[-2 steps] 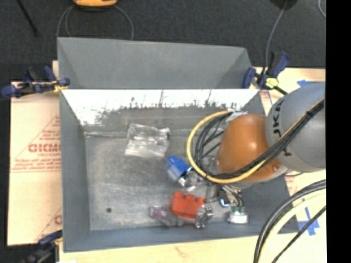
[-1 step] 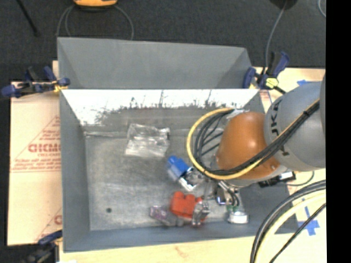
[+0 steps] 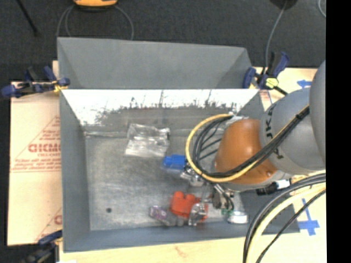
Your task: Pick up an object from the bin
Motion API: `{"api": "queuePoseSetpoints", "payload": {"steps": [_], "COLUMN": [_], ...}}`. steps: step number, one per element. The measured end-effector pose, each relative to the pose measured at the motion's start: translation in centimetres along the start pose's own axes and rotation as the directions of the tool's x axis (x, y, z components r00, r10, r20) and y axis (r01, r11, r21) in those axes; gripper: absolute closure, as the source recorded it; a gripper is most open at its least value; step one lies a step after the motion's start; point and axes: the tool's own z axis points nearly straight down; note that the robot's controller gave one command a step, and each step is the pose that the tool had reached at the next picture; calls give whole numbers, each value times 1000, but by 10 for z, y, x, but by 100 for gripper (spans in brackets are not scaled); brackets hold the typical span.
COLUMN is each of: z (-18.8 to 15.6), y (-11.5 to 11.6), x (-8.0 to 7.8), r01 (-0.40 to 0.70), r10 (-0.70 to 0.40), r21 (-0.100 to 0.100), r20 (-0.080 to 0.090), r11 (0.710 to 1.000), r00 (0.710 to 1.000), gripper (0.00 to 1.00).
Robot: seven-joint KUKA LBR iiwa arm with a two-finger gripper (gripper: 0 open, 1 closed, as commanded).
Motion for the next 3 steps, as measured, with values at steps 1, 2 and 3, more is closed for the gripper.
{"api": "queuePoseSetpoints", "payload": {"steps": [1, 2, 3], "z": [0, -2, -39], "y": [17, 18, 18], "x": [2, 1, -2], "r01": [10, 11, 15], "r10": [-10, -11, -15], "r21": [6, 5, 3], "r20": [4, 8, -8], "r11": [1000, 1000, 1000], "r00": [1000, 1000, 1000], "gripper": [0, 100, 100]}}
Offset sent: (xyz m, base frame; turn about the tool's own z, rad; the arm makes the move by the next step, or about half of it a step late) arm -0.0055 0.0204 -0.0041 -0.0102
